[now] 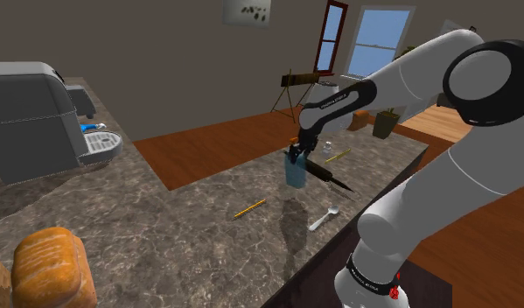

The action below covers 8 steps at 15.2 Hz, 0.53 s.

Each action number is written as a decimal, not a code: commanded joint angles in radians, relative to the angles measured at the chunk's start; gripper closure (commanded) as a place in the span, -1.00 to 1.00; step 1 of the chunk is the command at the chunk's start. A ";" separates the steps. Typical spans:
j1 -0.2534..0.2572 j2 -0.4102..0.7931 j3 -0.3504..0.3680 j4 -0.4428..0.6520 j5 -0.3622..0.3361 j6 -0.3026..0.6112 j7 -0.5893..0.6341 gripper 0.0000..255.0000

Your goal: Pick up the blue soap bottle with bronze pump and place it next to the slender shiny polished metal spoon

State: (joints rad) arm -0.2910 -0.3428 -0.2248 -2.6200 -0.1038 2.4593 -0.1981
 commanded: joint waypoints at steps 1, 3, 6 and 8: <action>0.002 0.018 -0.002 -0.014 0.001 0.032 0.000 1.00; 0.003 0.038 -0.005 -0.026 0.004 0.065 -0.002 1.00; 0.006 0.072 -0.010 -0.042 0.008 0.115 -0.006 1.00; 0.008 0.094 -0.013 -0.051 0.012 0.145 -0.010 1.00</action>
State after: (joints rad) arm -0.2847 -0.2591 -0.2379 -2.6647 -0.0931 2.5887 -0.2086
